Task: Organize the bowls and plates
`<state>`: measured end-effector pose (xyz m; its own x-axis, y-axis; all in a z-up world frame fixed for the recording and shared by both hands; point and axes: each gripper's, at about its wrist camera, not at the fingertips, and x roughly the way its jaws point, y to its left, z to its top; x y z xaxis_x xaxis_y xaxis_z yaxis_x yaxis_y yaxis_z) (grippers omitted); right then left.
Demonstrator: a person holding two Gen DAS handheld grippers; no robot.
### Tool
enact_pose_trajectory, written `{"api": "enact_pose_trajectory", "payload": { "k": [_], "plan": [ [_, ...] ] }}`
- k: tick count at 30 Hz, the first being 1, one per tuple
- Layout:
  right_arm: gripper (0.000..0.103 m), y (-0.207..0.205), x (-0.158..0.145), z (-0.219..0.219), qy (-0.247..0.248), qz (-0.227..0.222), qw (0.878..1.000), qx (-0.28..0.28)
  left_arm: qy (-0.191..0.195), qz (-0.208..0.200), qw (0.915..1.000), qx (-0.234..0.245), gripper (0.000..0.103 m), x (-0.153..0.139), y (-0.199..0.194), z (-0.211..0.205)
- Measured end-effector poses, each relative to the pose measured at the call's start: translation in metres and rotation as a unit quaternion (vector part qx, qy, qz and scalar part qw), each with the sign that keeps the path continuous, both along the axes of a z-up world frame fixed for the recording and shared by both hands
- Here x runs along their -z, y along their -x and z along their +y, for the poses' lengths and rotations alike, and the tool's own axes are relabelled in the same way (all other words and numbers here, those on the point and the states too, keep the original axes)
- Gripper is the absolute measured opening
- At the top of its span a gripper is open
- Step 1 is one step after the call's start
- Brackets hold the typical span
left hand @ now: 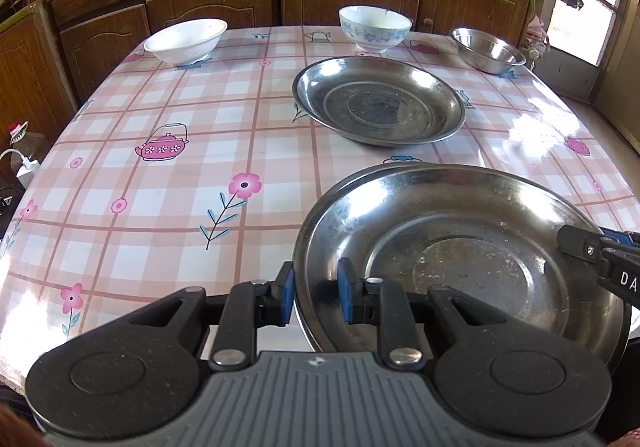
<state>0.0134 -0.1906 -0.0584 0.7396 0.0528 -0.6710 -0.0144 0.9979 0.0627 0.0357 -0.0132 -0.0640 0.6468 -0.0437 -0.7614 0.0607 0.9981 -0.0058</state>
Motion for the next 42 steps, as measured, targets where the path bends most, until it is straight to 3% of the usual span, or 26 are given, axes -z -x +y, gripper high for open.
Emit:
{"api": "enact_pose_trajectory", "payload": {
  "k": [23,42],
  "plan": [
    [0.023,-0.017,0.009,0.014,0.027,0.017,0.999,-0.018,0.019,0.020,0.9996,-0.012,0.023,0.017,-0.011,0.011],
    [0.031,-0.019,0.012,0.013,0.039,0.027,0.999,-0.022,0.014,0.028,0.9995,-0.002,0.024,0.026,-0.013,0.009]
  ]
}}
